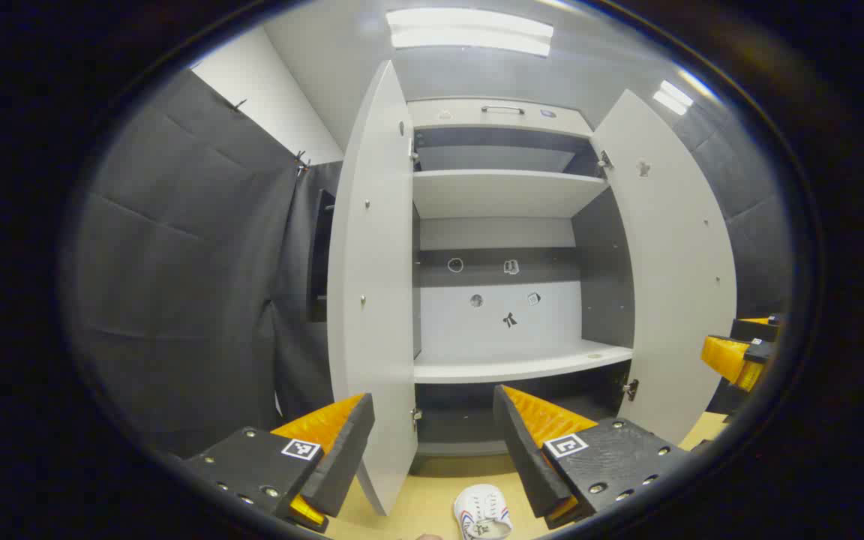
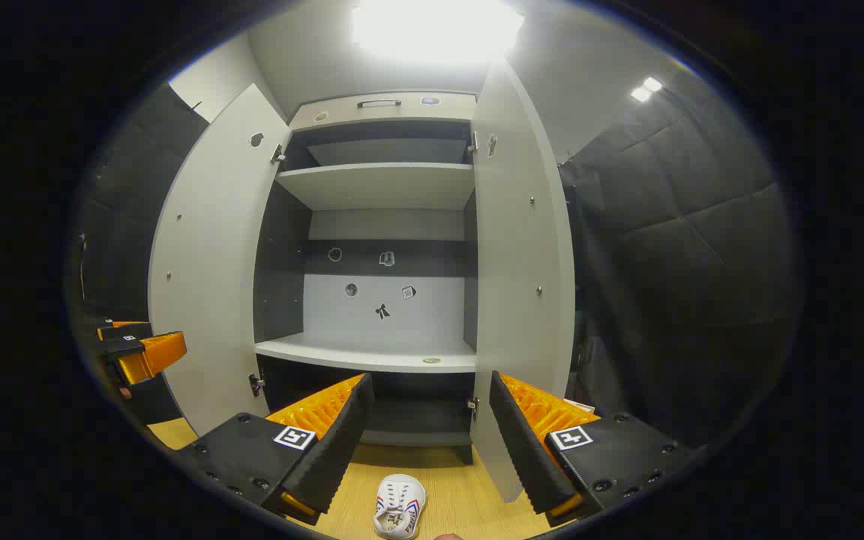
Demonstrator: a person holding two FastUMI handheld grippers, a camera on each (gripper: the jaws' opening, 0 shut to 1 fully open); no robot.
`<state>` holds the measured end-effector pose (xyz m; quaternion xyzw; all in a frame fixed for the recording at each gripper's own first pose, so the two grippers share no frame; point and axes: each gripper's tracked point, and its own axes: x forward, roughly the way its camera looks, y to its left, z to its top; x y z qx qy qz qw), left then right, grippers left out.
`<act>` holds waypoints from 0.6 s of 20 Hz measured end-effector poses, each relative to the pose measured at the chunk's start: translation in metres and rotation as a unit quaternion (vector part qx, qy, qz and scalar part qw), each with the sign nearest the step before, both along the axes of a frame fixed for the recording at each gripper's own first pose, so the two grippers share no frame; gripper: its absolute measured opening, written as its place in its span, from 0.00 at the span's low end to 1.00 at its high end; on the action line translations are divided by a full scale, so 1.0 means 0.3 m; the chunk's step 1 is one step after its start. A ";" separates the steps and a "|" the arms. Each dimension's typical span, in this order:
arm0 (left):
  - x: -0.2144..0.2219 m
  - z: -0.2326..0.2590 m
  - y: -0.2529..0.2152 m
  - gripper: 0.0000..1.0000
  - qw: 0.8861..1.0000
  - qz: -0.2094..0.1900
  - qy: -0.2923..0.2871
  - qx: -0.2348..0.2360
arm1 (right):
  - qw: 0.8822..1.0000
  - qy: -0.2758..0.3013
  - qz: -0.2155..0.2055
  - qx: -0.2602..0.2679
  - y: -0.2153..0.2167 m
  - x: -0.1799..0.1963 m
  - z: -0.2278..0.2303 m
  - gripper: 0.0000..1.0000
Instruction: Grab one shoe with the right hand and put it into the shoe cabinet, grab the other shoe with the left hand and put it into the shoe cabinet; then close the right door with the right hand and the left door with the left hand.
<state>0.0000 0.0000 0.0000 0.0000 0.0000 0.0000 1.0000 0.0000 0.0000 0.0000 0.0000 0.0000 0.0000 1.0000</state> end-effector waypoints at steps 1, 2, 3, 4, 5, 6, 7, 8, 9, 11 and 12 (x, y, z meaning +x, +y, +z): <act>0.001 0.002 -0.001 0.93 1.000 0.000 0.000 0.002 | 1.000 0.001 0.002 0.001 0.002 0.002 -0.003 0.98; 0.000 0.002 -0.001 0.92 1.000 0.001 0.000 0.002 | 1.000 0.001 0.004 0.001 0.007 0.007 -0.002 0.98; -0.002 0.006 -0.001 0.92 1.000 0.002 -0.001 0.002 | 1.000 0.000 0.007 0.002 0.010 0.012 -0.004 0.98; 0.002 0.001 0.001 0.93 1.000 0.002 -0.001 0.003 | 1.000 0.000 0.009 0.001 0.017 0.017 -0.001 0.97; 0.002 -0.002 0.003 0.93 1.000 0.004 0.000 0.004 | 1.000 0.000 0.010 -0.001 0.021 0.020 -0.007 0.98; 0.005 -0.006 0.007 0.93 1.000 0.005 0.001 0.005 | 1.000 0.003 0.012 -0.001 0.025 0.024 -0.013 0.98; 0.008 -0.007 0.009 0.93 1.000 0.007 0.002 0.006 | 1.000 0.005 0.015 0.000 0.031 0.025 -0.022 0.98; 0.007 -0.009 0.012 0.93 1.000 0.009 0.001 0.006 | 1.000 0.006 0.016 0.001 0.035 0.030 -0.025 0.97; 0.008 -0.006 0.013 0.93 1.000 0.011 0.000 0.005 | 1.000 0.008 0.017 0.001 0.039 0.034 -0.030 0.97; 0.007 -0.005 0.011 0.92 1.000 0.013 -0.001 0.002 | 1.000 0.010 0.020 0.001 0.041 0.043 -0.033 0.98; 0.006 -0.007 0.012 0.93 1.000 0.013 0.000 0.001 | 1.000 0.010 0.021 0.001 0.044 0.048 -0.033 0.98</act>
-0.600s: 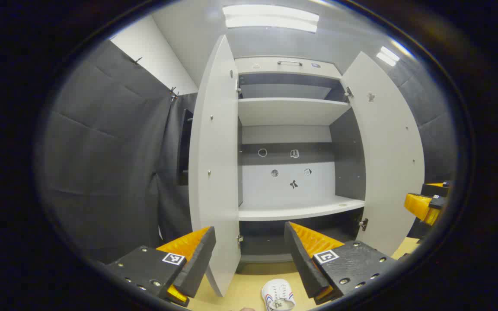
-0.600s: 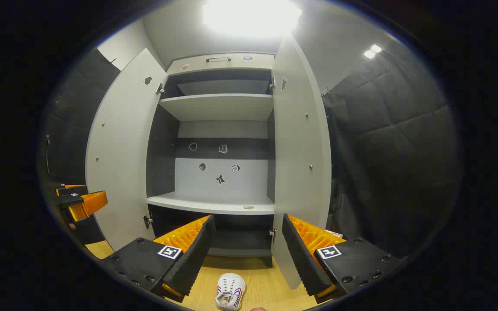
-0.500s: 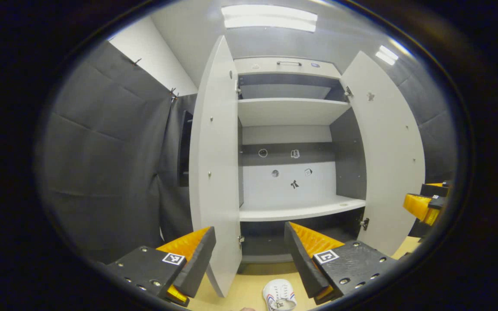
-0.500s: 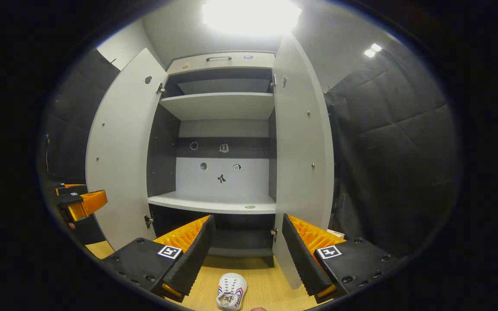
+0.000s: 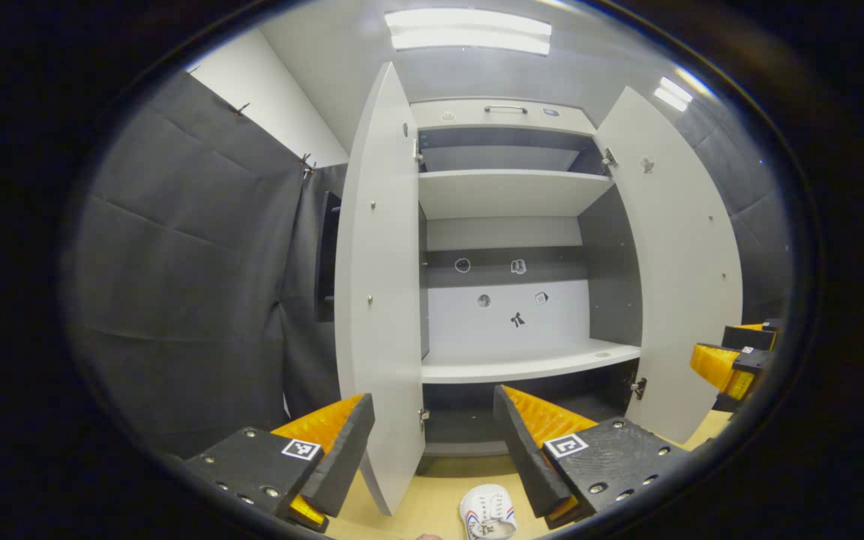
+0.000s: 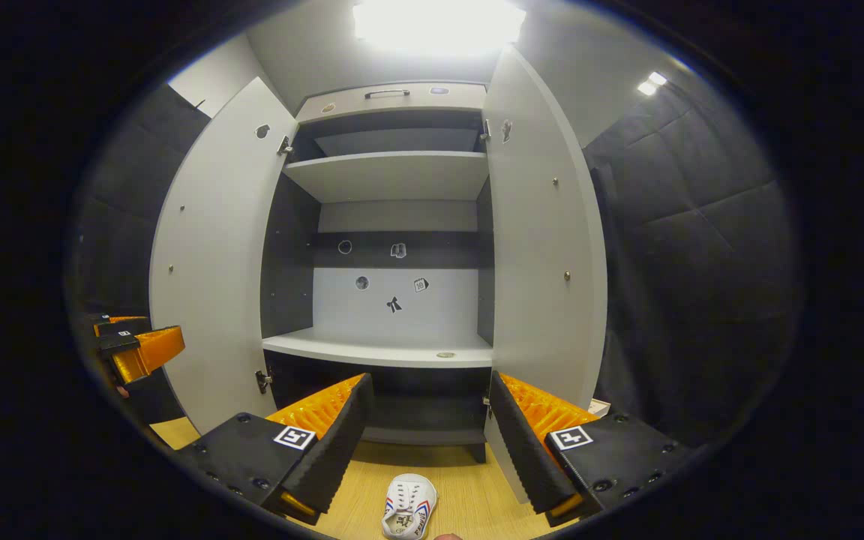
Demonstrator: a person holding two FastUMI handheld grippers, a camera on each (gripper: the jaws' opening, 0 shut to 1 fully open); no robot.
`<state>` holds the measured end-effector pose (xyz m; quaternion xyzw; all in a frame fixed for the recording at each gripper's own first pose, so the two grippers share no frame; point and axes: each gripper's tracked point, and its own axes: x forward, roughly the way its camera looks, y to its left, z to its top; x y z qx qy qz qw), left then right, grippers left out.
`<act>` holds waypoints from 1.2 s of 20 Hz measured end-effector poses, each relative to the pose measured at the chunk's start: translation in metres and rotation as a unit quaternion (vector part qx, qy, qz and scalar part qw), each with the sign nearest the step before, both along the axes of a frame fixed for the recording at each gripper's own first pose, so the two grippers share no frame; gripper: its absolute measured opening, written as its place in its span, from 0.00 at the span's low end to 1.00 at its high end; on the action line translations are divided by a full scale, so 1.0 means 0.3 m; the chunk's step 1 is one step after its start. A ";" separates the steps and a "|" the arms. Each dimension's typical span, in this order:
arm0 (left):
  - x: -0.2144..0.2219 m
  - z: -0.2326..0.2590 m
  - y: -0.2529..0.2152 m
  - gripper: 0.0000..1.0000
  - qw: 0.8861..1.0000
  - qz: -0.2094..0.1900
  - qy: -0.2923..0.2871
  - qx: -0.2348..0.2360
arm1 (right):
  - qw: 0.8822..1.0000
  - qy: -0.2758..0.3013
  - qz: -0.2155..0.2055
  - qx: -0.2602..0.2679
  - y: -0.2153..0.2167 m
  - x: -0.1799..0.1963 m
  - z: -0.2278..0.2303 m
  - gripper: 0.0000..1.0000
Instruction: Grab one shoe with the right hand and put it into the shoe cabinet, grab the other shoe with the left hand and put it into the shoe cabinet; then close the right door with the right hand and the left door with the left hand.
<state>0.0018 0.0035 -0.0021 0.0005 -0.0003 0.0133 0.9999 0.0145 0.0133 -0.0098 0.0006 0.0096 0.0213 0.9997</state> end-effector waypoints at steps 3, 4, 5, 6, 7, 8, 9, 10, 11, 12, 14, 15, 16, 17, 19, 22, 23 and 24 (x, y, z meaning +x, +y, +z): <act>-0.003 0.003 0.002 0.92 1.000 0.001 0.000 0.002 | 1.000 -0.003 0.005 0.002 0.014 0.022 -0.002 0.98; -0.002 0.008 0.003 0.93 1.000 0.002 -0.002 0.003 | 1.000 -0.002 0.007 0.002 0.019 0.030 -0.006 0.96; -0.001 0.013 0.004 0.93 1.000 0.003 -0.004 0.005 | 1.000 0.001 0.009 0.000 0.024 0.037 -0.015 0.96; -0.003 0.016 0.009 0.93 1.000 0.005 -0.005 0.007 | 1.000 0.007 0.011 -0.003 0.027 0.046 -0.026 0.98; -0.007 0.023 0.013 0.93 1.000 0.006 -0.007 0.009 | 1.000 0.014 0.014 -0.006 0.031 0.054 -0.043 0.97; -0.014 0.026 0.017 0.92 1.000 0.009 -0.009 0.011 | 1.000 0.021 0.015 -0.007 0.037 0.063 -0.058 0.97; -0.020 0.032 0.023 0.92 1.000 0.013 -0.010 0.012 | 0.999 0.028 0.018 -0.005 0.043 0.071 -0.074 0.97; -0.022 0.034 0.030 0.93 1.000 0.017 -0.010 0.013 | 0.999 0.034 0.020 -0.004 0.049 0.082 -0.086 0.98; -0.028 0.040 0.036 0.93 1.000 0.022 -0.011 0.014 | 0.999 0.040 0.023 -0.005 0.054 0.090 -0.103 0.98; -0.035 0.042 0.042 0.92 0.999 0.026 -0.011 0.016 | 0.999 0.046 0.026 -0.008 0.061 0.102 -0.121 0.98; -0.054 0.041 0.065 0.92 0.999 0.035 -0.011 0.019 | 0.997 0.063 0.035 -0.017 0.081 0.125 -0.167 0.98; -0.065 0.044 0.081 0.93 0.999 0.040 -0.011 0.022 | 0.997 0.069 0.039 -0.019 0.092 0.139 -0.192 0.98; -0.076 0.046 0.088 0.93 0.999 0.044 -0.011 0.024 | 0.996 0.079 0.043 -0.021 0.105 0.152 -0.218 0.98; -0.088 0.050 0.096 0.93 0.998 0.048 -0.011 0.027 | 0.994 0.090 0.049 -0.023 0.118 0.162 -0.251 0.98; -0.103 0.052 0.115 0.93 0.998 0.056 -0.011 0.032 | 0.991 0.118 0.058 -0.031 0.143 0.183 -0.322 0.98; -0.120 0.051 0.149 0.93 0.997 0.069 -0.009 0.037 | 0.983 0.162 0.075 -0.042 0.176 0.200 -0.435 0.98; -0.122 0.050 0.160 0.92 0.997 0.073 -0.008 0.039 | 0.980 0.176 0.079 -0.043 0.189 0.198 -0.471 0.98; -0.127 0.051 0.173 0.92 0.996 0.078 -0.007 0.040 | 0.977 0.192 0.082 -0.043 0.196 0.199 -0.507 0.97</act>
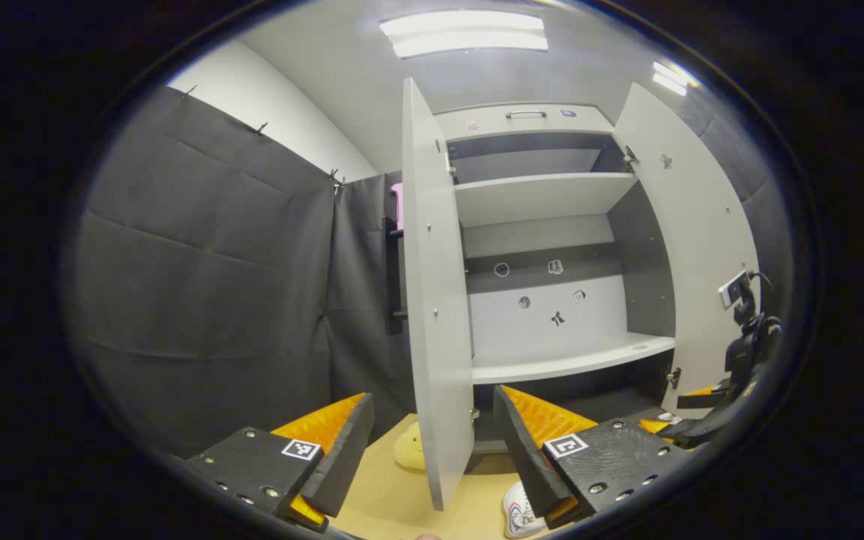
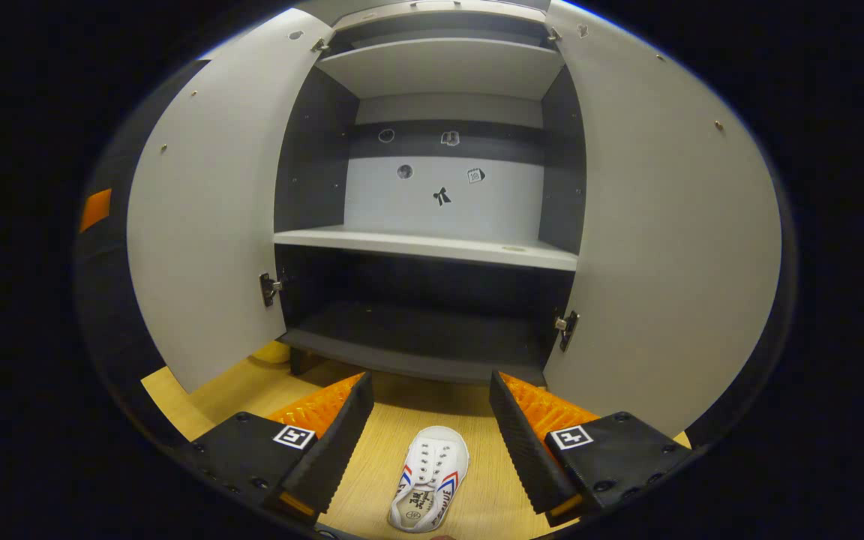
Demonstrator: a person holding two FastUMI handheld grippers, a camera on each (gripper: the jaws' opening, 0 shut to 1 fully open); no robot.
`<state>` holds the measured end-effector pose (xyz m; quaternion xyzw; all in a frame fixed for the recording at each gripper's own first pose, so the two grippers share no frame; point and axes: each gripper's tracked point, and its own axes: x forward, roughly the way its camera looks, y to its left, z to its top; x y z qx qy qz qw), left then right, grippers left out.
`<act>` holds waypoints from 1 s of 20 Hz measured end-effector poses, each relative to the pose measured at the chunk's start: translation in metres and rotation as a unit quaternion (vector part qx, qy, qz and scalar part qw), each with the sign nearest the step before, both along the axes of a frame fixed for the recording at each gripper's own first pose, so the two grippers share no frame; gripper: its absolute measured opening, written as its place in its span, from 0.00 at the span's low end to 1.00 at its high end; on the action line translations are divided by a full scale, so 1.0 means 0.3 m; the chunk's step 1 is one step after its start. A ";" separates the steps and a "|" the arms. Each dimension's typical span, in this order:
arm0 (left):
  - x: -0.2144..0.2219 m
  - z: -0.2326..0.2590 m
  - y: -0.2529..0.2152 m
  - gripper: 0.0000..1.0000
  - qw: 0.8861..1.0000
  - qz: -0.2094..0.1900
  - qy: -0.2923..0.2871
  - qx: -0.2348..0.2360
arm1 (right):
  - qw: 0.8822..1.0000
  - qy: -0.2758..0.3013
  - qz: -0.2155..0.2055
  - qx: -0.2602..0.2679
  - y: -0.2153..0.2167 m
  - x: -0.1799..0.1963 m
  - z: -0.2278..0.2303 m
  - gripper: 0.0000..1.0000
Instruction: Grab one shoe with the right hand and put it into the shoe cabinet, grab the other shoe with the left hand and put it into the shoe cabinet; then close the right door with the right hand and the left door with the left hand.
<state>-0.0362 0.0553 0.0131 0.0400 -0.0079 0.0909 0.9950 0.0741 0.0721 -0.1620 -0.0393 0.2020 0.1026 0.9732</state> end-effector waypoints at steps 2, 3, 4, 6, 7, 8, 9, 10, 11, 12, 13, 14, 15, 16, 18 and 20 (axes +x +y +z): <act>-0.009 -0.006 0.020 0.92 1.000 0.008 0.003 0.001 | 0.999 0.037 0.005 0.001 0.015 -0.006 -0.089 0.97; -0.012 -0.007 0.030 0.92 1.000 0.011 0.004 0.001 | 0.998 0.055 0.007 0.003 0.024 -0.011 -0.132 0.98; -0.012 -0.012 0.030 0.92 1.000 0.014 0.006 0.002 | 0.997 0.071 0.007 0.005 0.027 -0.017 -0.170 0.98; -0.014 -0.018 0.047 0.93 1.000 0.021 0.008 0.004 | 0.995 0.103 0.008 0.004 0.034 -0.029 -0.244 0.98; -0.015 -0.017 0.054 0.93 1.000 0.024 0.009 0.004 | 0.993 0.117 0.011 0.001 0.039 -0.038 -0.281 0.98; -0.021 -0.021 0.065 0.93 1.000 0.027 0.011 0.004 | 0.991 0.131 0.015 -0.004 0.043 -0.045 -0.312 0.98; -0.027 -0.023 0.081 0.93 0.999 0.031 0.013 0.006 | 0.989 0.144 0.019 -0.007 0.049 -0.049 -0.345 0.97; -0.036 -0.027 0.096 0.93 0.999 0.034 0.015 0.007 | 0.987 0.157 0.022 -0.010 0.058 -0.055 -0.373 0.98; -0.037 -0.028 0.103 0.93 0.999 0.037 0.016 0.008 | 0.985 0.168 0.025 -0.013 0.064 -0.061 -0.405 0.98; -0.038 -0.030 0.107 0.92 0.999 0.040 0.017 0.009 | 0.983 0.179 0.026 -0.016 0.067 -0.065 -0.426 0.98; -0.039 -0.033 0.114 0.92 0.999 0.043 0.018 0.009 | 0.981 0.190 0.027 -0.020 0.069 -0.071 -0.458 0.97; -0.044 -0.036 0.118 0.92 0.999 0.045 0.019 0.010 | 0.979 0.199 0.028 -0.023 0.073 -0.073 -0.479 0.98; -0.045 -0.037 0.125 0.92 0.999 0.048 0.020 0.012 | 0.977 0.208 0.029 -0.025 0.077 -0.079 -0.500 0.98; -0.045 -0.040 0.132 0.92 0.998 0.050 0.022 0.014 | 0.975 0.217 0.032 -0.028 0.079 -0.077 -0.520 0.98; -0.048 -0.039 0.140 0.92 0.998 0.054 0.023 0.016 | 0.971 0.236 0.030 -0.031 0.079 -0.083 -0.561 0.98; -0.048 -0.044 0.144 0.93 0.998 0.056 0.023 0.016 | 0.965 0.258 0.020 -0.031 0.075 -0.091 -0.602 0.95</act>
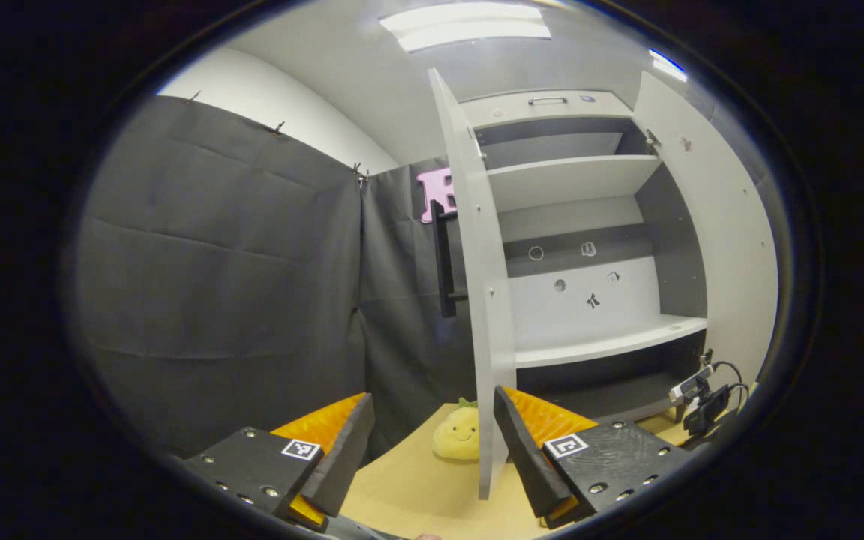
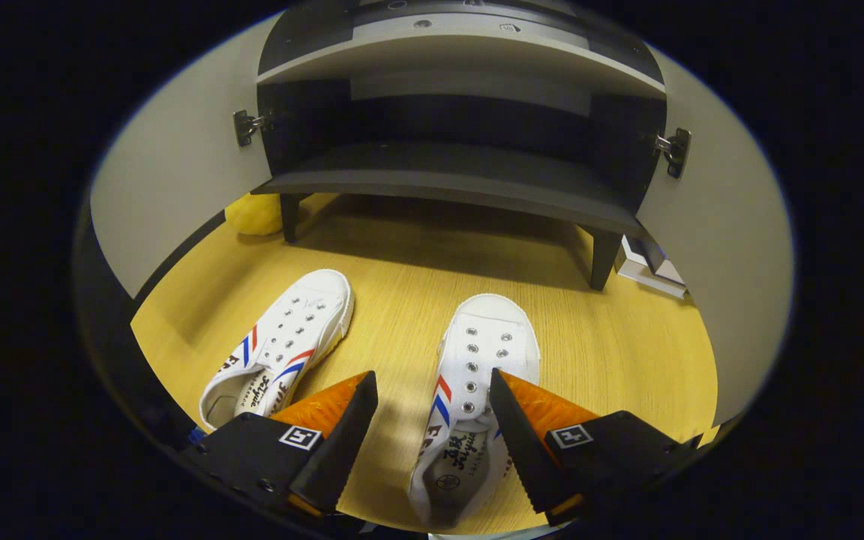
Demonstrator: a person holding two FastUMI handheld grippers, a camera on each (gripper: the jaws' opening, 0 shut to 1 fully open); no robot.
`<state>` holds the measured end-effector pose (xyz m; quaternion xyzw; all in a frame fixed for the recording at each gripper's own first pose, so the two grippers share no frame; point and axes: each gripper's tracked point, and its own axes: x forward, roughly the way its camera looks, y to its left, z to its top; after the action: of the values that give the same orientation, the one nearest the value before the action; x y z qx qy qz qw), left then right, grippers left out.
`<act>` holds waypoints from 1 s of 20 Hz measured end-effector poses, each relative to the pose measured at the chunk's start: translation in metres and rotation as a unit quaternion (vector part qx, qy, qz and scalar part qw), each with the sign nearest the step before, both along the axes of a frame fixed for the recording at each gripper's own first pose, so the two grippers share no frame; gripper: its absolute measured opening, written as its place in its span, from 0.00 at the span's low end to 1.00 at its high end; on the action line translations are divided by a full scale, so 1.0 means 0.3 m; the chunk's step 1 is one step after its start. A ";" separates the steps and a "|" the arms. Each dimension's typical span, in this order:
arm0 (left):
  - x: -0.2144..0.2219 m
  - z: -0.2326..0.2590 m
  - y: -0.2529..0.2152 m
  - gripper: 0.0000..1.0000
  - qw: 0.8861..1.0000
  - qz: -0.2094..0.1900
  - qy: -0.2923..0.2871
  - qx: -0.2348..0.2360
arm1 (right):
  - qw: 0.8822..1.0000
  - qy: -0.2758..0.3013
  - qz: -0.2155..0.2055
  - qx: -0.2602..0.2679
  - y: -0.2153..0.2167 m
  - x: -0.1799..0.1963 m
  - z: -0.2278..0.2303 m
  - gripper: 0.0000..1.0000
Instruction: Grab one shoe with the right hand and put it into the shoe cabinet, grab the other shoe with the left hand and put it into the shoe cabinet; then close the right door with the right hand and the left door with the left hand.
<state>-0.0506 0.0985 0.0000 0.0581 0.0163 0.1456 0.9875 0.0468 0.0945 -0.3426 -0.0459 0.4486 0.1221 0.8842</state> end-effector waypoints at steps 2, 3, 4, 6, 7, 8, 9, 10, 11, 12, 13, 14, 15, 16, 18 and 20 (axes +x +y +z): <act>-0.001 0.000 0.004 0.93 1.000 0.003 0.000 -0.001 | 1.000 0.020 -0.005 -0.005 -0.004 -0.017 -0.037 0.87; -0.005 0.000 0.005 0.93 1.000 0.005 0.000 0.000 | 1.000 0.020 -0.002 -0.009 -0.002 -0.016 -0.044 0.89; -0.005 0.002 0.007 0.92 1.000 0.007 -0.001 0.002 | 1.000 0.025 0.002 -0.012 0.002 -0.014 -0.059 0.84; -0.010 0.003 0.008 0.92 1.000 0.009 -0.001 0.002 | 0.999 0.038 0.005 -0.020 0.015 -0.019 -0.084 0.83; -0.007 0.004 0.007 0.92 1.000 0.009 -0.001 0.002 | 0.999 0.036 0.003 -0.025 0.016 -0.012 -0.080 0.81; -0.007 0.004 0.006 0.93 1.000 0.009 0.000 0.003 | 0.998 0.028 -0.006 -0.062 -0.023 0.020 -0.102 0.82; -0.010 0.004 0.004 0.93 1.000 0.009 -0.001 0.004 | 0.997 0.024 -0.020 -0.064 -0.046 0.009 -0.087 0.56; -0.011 0.008 0.001 0.93 1.000 0.008 -0.002 0.004 | 0.998 0.023 -0.025 -0.054 -0.030 -0.006 -0.082 0.30; -0.014 0.007 0.001 0.93 1.000 0.008 -0.003 0.003 | 0.998 0.028 -0.019 -0.051 -0.043 0.004 -0.099 0.35; -0.013 0.007 -0.001 0.93 1.000 0.007 -0.003 0.001 | 0.998 0.026 -0.028 -0.040 -0.044 -0.008 -0.052 0.29; -0.011 0.006 -0.006 0.93 1.000 0.006 -0.003 0.000 | 0.998 0.032 -0.038 -0.024 -0.035 -0.004 -0.073 0.23; -0.010 0.009 -0.007 0.93 1.000 0.006 -0.004 0.000 | 0.998 0.035 -0.045 -0.008 -0.039 0.006 -0.087 0.08; -0.013 0.010 -0.012 0.93 1.000 0.004 -0.006 0.000 | 0.998 0.034 -0.046 -0.003 -0.043 0.001 -0.073 0.02; -0.014 0.016 -0.019 0.92 1.000 0.001 -0.008 0.000 | 0.998 0.029 -0.047 0.003 -0.046 0.004 -0.061 0.02; -0.011 0.027 -0.036 0.93 1.000 -0.008 -0.014 0.001 | 0.998 0.022 -0.059 0.019 -0.049 0.004 -0.042 0.02; -0.009 0.031 -0.044 0.93 1.000 -0.011 -0.017 0.001 | 0.996 0.021 -0.071 0.042 -0.065 0.002 -0.001 0.02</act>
<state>-0.0532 0.0853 0.0093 0.0567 -0.0013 0.1354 0.9892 0.0474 0.0750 -0.3429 0.0258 0.4634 0.0787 0.8822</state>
